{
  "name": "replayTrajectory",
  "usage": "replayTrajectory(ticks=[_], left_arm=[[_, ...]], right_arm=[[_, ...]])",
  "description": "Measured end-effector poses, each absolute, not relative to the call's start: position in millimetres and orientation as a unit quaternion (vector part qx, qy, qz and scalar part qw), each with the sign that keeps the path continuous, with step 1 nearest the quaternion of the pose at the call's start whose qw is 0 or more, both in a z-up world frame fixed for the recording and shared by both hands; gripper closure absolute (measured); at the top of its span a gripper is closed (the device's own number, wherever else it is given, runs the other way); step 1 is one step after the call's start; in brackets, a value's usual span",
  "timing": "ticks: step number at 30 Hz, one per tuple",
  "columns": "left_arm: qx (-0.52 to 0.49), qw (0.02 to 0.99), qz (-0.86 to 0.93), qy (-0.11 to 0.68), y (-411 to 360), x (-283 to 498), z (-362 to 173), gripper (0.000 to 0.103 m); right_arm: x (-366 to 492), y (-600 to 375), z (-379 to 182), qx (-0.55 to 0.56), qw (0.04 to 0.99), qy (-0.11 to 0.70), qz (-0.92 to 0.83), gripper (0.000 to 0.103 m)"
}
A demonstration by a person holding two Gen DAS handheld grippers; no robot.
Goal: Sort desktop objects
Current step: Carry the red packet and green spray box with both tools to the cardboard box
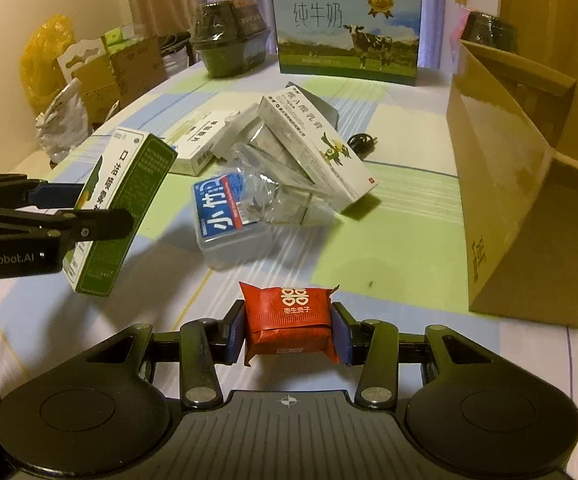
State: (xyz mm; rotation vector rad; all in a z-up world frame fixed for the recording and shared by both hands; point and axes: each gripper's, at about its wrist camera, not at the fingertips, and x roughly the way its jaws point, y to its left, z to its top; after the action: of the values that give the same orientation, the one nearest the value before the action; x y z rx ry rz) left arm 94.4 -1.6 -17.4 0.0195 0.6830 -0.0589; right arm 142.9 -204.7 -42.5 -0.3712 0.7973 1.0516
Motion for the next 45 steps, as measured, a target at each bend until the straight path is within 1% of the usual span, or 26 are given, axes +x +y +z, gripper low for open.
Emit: replayTrajectory(ticks=[19,26,33,37,42,45], left_arm=[[0.016,0.953,-0.038,0.301,-22.7,76.0,21.9,0.052],[0.013,0.957,-0.052,0.285,-45.9,85.6,44.6,0.052],[0.004,0.960,-0.099,0.262,-87.3,116.0,75.2,0.052],[0.006,0.958,-0.130,0.256,-117.7,142.5,85.8,0.052],[0.007,0.953,-0.160,0.256,-154.1,183.6,89.6,0.052],[0.009,0.950,-0.171,0.259,-170.3,208.1,86.5,0.052]], right_arm=[[130.0,-223.3,-4.3,-0.127,0.819,0.309,0.467,0.062],[139.9,-232.2,24.4,-0.114,0.845,0.274,0.446,0.062],[181.6,-265.6,72.3,-0.070,0.875,0.252,0.407,0.062],[210.9,-283.7,95.4,-0.072,0.892,0.234,0.379,0.062],[248.9,-300.5,101.6,-0.074,0.901,0.236,0.355,0.062],[268.4,-306.9,95.6,-0.067,0.905,0.243,0.344,0.062]])
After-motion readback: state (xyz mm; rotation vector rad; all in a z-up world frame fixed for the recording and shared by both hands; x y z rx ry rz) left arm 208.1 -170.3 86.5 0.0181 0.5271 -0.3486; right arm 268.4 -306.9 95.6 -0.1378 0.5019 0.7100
